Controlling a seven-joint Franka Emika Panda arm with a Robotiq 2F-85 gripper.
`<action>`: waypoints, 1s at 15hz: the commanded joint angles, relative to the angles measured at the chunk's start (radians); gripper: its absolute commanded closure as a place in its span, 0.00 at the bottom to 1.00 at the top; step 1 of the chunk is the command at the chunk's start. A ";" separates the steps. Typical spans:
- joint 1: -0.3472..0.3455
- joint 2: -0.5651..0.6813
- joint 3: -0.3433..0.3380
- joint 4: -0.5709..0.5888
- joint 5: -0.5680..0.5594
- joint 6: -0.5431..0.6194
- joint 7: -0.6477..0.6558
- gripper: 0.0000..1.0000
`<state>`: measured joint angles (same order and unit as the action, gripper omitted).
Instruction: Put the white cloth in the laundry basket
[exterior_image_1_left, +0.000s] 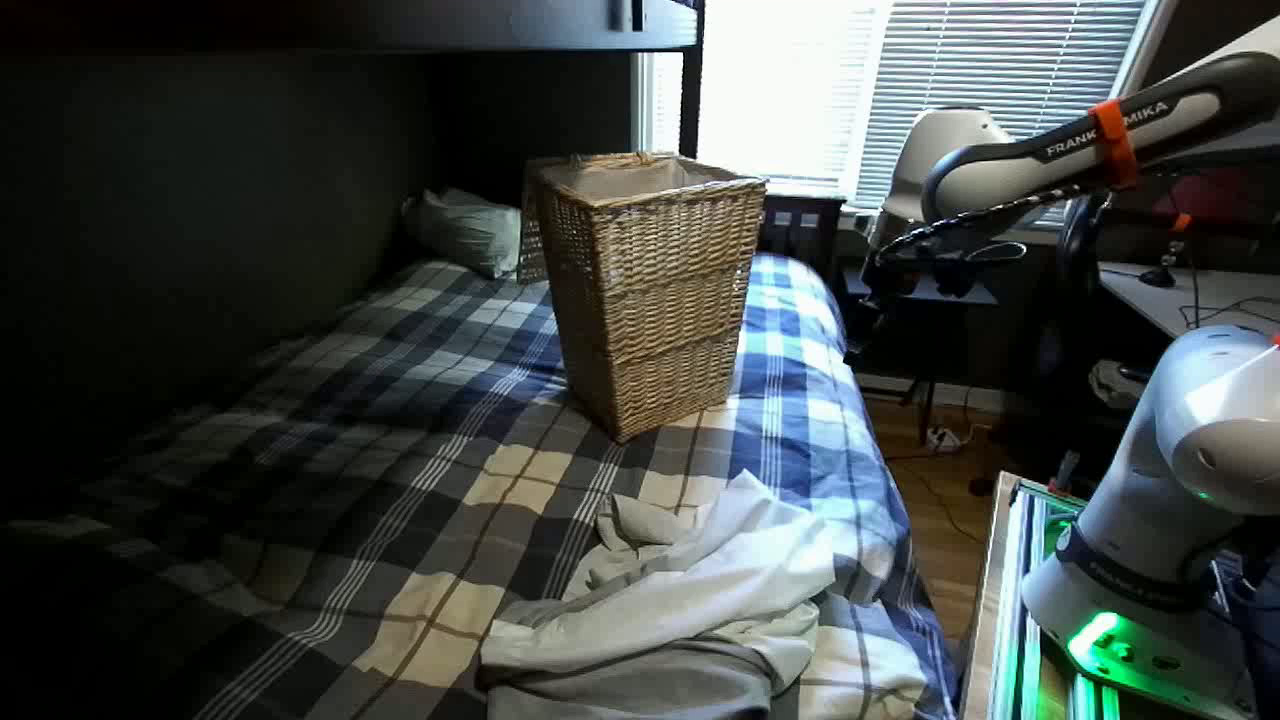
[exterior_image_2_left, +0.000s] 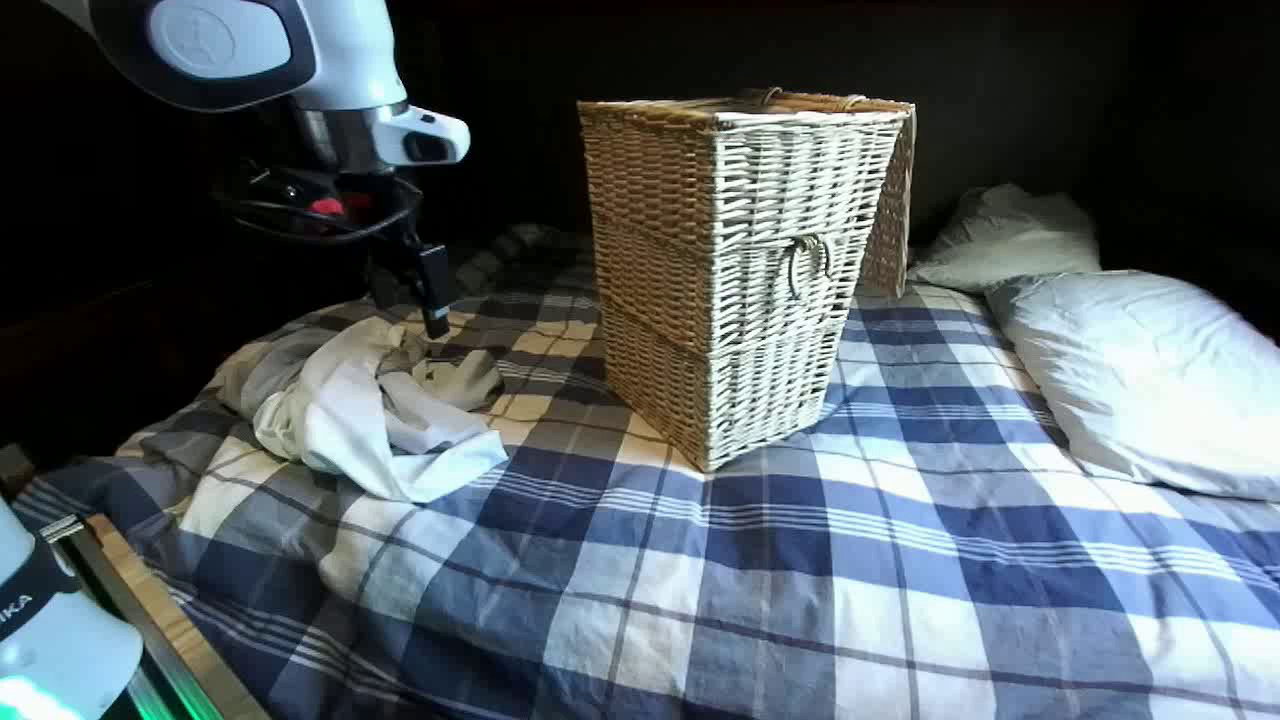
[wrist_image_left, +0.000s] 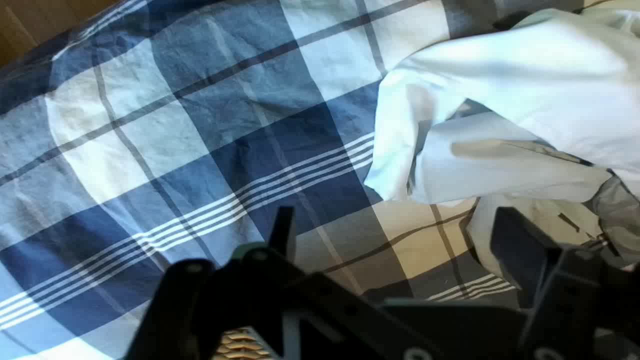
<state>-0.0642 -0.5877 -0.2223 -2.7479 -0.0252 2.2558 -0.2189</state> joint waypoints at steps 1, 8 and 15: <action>-0.014 0.001 0.014 0.001 0.010 -0.002 -0.008 0.00; -0.014 0.001 0.014 0.001 0.010 -0.002 -0.008 0.00; 0.102 0.010 0.258 0.000 0.081 -0.116 0.279 0.00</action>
<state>0.0003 -0.5859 -0.0551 -2.7488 0.0111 2.1942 -0.0794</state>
